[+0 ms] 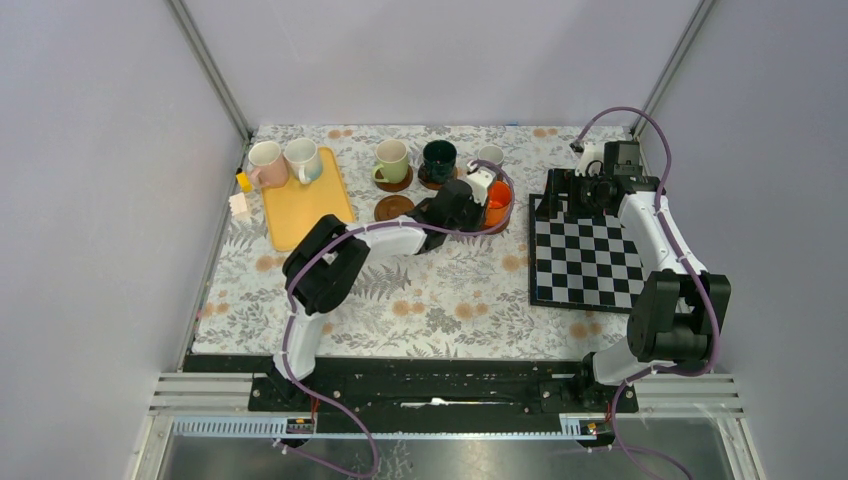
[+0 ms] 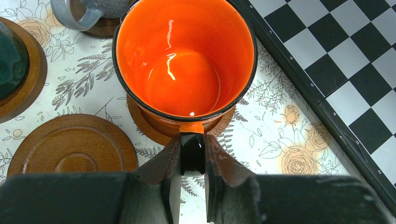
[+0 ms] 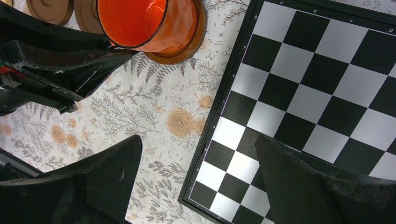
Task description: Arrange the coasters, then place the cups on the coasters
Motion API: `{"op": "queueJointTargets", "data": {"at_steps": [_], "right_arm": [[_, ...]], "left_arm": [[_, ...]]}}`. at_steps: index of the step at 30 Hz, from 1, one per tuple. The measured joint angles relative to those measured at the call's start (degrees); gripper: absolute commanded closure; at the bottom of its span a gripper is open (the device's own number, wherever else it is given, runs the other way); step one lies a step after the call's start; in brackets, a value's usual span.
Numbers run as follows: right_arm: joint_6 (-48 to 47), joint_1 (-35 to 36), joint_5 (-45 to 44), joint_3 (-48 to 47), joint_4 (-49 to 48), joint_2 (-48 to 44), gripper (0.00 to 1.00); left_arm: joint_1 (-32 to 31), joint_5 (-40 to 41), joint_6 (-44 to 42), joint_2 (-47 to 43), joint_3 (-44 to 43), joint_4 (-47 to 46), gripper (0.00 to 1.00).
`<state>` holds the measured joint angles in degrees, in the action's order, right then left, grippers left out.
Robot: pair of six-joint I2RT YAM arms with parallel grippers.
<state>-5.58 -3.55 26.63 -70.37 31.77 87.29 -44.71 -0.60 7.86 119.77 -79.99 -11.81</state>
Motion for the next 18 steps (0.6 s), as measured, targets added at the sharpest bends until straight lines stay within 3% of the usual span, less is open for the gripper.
{"op": "queueJointTargets", "data": {"at_steps": [18], "right_arm": [[-0.1,0.0,0.3,0.0,0.0,0.0,0.02]], "left_arm": [[-0.5,3.0,-0.1,-1.0,2.5,-2.0,0.92]]}}
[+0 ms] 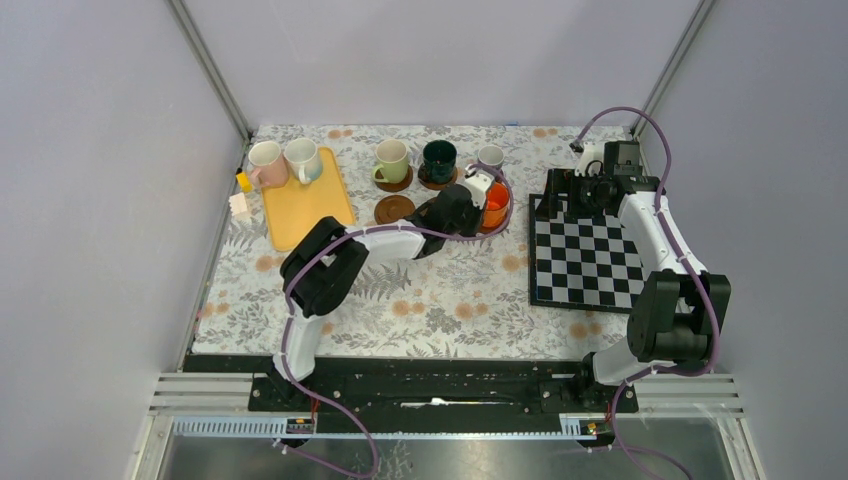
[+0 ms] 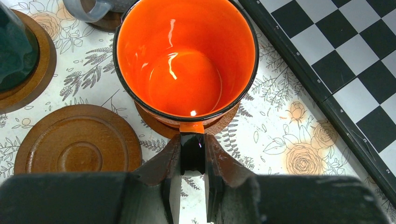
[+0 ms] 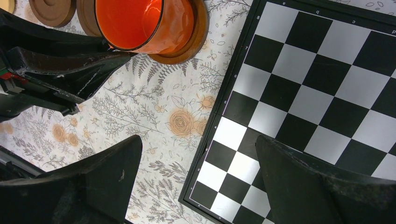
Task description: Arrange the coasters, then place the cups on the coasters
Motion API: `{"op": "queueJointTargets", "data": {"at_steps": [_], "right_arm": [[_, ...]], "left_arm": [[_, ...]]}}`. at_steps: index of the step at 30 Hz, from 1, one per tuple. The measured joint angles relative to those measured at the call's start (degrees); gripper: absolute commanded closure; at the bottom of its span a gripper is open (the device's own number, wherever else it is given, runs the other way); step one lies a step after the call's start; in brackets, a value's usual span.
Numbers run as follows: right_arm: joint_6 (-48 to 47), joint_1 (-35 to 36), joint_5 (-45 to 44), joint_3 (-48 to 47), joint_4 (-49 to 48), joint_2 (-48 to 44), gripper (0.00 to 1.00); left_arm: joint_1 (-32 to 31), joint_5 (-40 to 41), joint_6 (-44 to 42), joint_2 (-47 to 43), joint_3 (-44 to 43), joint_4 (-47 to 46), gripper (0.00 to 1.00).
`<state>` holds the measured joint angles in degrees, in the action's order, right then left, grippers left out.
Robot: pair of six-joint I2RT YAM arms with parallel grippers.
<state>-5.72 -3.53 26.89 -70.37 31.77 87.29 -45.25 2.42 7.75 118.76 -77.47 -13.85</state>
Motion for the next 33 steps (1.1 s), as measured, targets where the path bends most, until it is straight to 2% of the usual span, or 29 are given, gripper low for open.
{"op": "queueJointTargets", "data": {"at_steps": [8,19,25,31,33], "right_arm": [[0.0,0.0,0.7,0.0,0.0,0.0,0.02],[0.0,0.0,0.7,0.0,0.0,0.0,0.02],[0.0,0.0,0.8,0.0,0.0,0.0,0.02],[0.0,0.0,0.8,0.0,0.0,0.0,0.02],[0.0,0.0,0.8,0.0,0.0,0.0,0.02]], "left_arm": [[0.0,-0.1,0.0,-0.3,0.5,0.0,0.79],[0.0,-0.5,0.0,-0.3,0.5,0.0,0.72],[0.0,-0.7,0.0,-0.3,0.5,0.0,0.50],[0.1,-1.0,0.2,-0.5,0.5,0.3,0.13],[0.2,-1.1,0.2,-0.9,0.5,0.6,0.04]]}}
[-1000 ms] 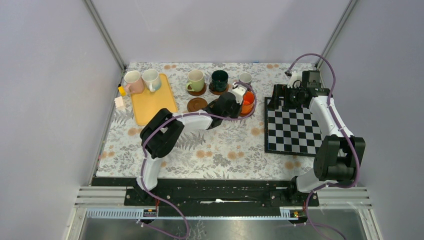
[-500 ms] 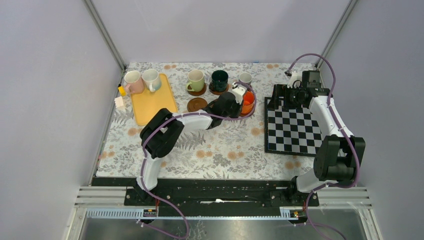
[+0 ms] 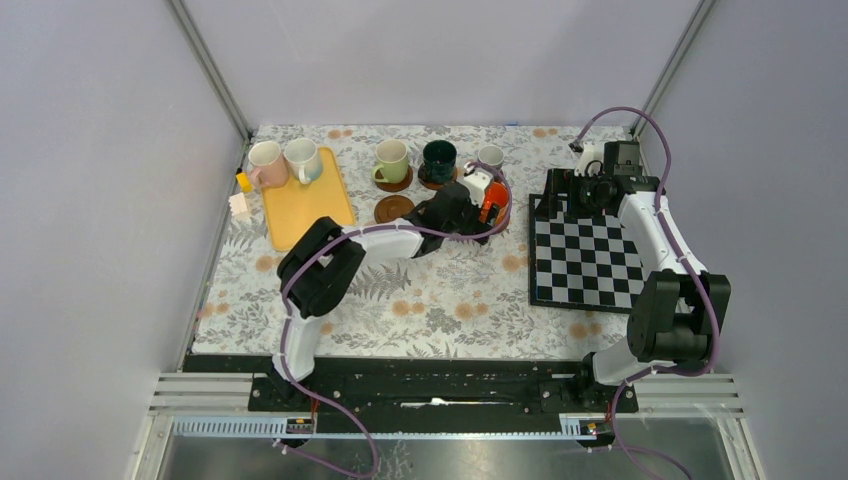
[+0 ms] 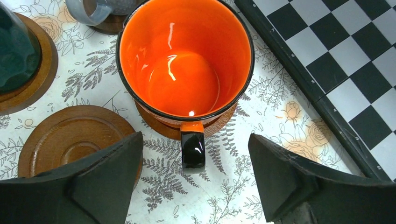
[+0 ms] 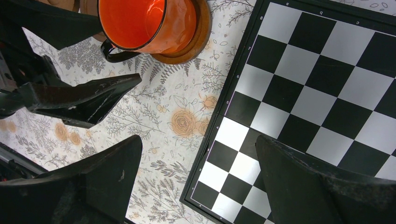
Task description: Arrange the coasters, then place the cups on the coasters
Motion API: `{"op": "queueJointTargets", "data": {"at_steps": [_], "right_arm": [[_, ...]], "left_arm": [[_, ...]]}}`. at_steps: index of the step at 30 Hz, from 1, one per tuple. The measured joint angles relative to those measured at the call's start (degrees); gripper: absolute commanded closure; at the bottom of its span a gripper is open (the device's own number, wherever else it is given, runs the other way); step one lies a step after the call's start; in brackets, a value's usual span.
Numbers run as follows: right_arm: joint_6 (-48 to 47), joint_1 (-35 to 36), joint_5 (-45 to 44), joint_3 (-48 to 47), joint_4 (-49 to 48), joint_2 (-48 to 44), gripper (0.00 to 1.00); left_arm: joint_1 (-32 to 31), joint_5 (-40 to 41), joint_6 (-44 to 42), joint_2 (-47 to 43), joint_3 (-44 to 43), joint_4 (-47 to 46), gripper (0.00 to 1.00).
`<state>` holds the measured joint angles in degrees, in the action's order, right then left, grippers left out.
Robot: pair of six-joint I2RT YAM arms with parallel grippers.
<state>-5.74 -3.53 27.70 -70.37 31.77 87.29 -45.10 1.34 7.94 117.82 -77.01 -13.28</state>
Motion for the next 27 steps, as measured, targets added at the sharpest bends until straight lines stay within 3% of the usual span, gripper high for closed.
{"op": "queueJointTargets", "data": {"at_steps": [7,16,27], "right_arm": [[-0.1,0.0,0.0,0.0,0.0,0.0,0.02],[-0.7,0.0,0.7,0.0,0.0,0.0,0.02],[-1.2,0.0,1.9,0.0,0.1,0.0,0.02]], "left_arm": [[0.0,0.0,-0.2,-4.0,0.5,1.7,0.01],[1.5,-2.4,-0.9,-17.1,2.2,10.2,0.01],[14.1,-10.1,1.2,-29.5,4.7,24.9,0.01]]}}
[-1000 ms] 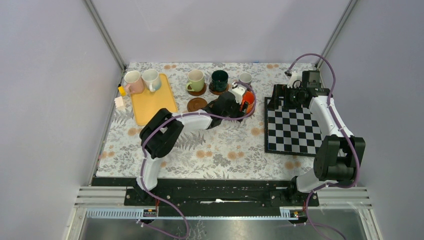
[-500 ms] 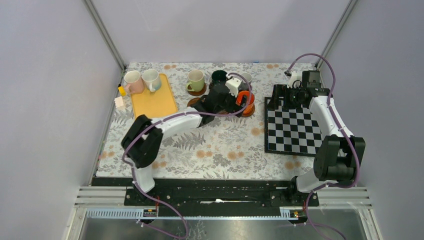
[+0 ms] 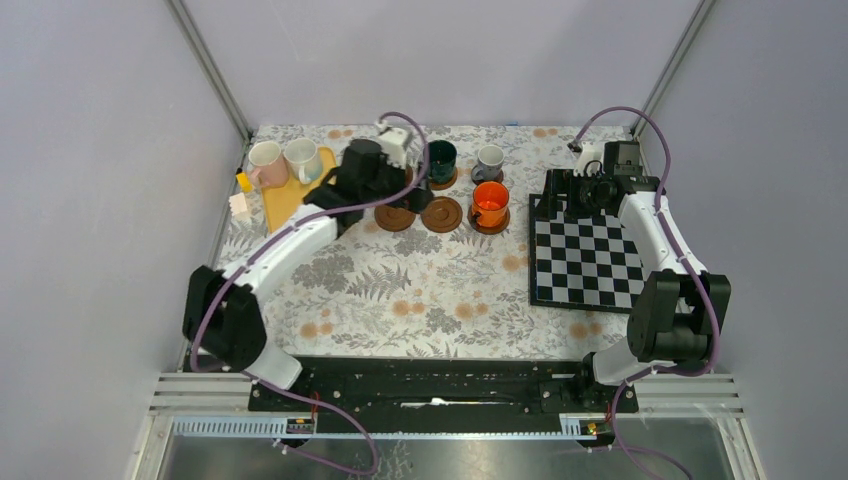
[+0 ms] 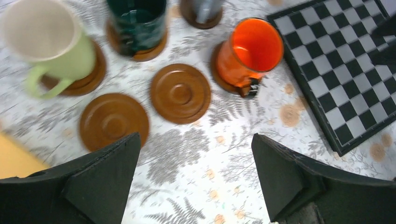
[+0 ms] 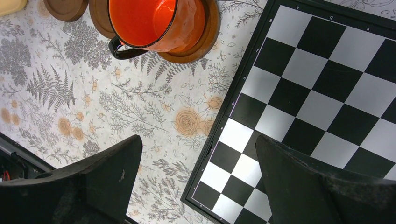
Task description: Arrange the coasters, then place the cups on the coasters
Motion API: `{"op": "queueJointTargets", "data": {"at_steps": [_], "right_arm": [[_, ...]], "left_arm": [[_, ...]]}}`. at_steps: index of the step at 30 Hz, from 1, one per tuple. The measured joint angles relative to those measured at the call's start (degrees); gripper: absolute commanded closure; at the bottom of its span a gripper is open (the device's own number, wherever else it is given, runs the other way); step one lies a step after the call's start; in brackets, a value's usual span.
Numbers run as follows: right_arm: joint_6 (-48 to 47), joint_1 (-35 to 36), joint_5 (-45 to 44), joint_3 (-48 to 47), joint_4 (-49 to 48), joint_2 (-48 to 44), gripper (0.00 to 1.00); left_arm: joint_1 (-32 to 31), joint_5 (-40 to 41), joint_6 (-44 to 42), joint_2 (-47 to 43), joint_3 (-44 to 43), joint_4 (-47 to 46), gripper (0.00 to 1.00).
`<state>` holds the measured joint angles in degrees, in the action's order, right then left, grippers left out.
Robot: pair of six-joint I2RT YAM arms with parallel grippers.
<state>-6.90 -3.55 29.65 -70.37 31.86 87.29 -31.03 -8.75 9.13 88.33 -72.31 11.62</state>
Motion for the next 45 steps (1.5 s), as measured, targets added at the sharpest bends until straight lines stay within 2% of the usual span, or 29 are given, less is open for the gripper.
{"op": "queueJointTargets", "data": {"at_steps": [9,18,24,33,45], "right_arm": [[-0.2,0.0,1.1,0.0,0.0,0.0,0.02],[-0.1,0.0,1.5,0.0,0.0,0.0,0.02],[-0.1,0.0,1.2,0.1,-0.1,0.0,0.02],[-0.1,0.0,0.8,0.3,-0.1,0.0,0.02],[0.3,0.0,-0.3,0.3,-0.1,0.0,0.02]], "left_arm": [[17.3,-1.2,3.0,-12.5,6.8,4.9,0.01],[25.7,3.6,3.4,-9.5,11.0,5.9,0.01],[26.1,8.3,4.7,-6.2,11.0,5.0,0.01],[26.1,11.3,6.2,-4.3,11.0,2.3,0.02],[26.1,14.3,6.6,0.3,9.5,0.1,0.10]]}}
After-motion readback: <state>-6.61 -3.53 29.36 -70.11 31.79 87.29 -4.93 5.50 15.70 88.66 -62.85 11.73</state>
